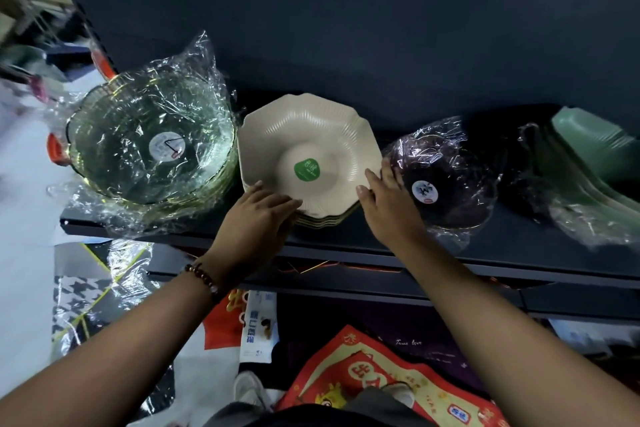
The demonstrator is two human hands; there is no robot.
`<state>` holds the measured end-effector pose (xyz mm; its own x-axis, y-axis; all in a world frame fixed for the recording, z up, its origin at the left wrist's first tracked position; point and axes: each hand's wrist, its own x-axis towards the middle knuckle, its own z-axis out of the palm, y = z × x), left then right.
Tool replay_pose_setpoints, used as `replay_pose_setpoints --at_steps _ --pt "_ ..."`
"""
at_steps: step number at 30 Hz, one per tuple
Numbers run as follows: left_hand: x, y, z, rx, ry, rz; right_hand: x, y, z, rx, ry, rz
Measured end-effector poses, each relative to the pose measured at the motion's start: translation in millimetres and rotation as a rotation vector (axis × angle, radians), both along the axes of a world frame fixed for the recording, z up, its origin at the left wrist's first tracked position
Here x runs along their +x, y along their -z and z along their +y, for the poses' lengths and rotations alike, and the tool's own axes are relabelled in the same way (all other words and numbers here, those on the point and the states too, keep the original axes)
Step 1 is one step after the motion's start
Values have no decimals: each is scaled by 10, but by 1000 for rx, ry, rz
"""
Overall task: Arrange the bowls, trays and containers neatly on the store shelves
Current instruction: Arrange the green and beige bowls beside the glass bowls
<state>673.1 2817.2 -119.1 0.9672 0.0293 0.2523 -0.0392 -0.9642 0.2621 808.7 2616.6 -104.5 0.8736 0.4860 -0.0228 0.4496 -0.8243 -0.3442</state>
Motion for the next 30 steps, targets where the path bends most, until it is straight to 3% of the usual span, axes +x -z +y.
replay_pose_setpoints --at_steps 10,24,30 --pt "447 -326 -655 40 132 127 -112 -260 -680 13 51 -14" --pt "1857 -1103 -2625 171 584 -115 131 -966 -2700 -40 479 -188" --pt "2330 -1125 -3476 221 694 -59 307 -921 -3358 -26 573 -193"
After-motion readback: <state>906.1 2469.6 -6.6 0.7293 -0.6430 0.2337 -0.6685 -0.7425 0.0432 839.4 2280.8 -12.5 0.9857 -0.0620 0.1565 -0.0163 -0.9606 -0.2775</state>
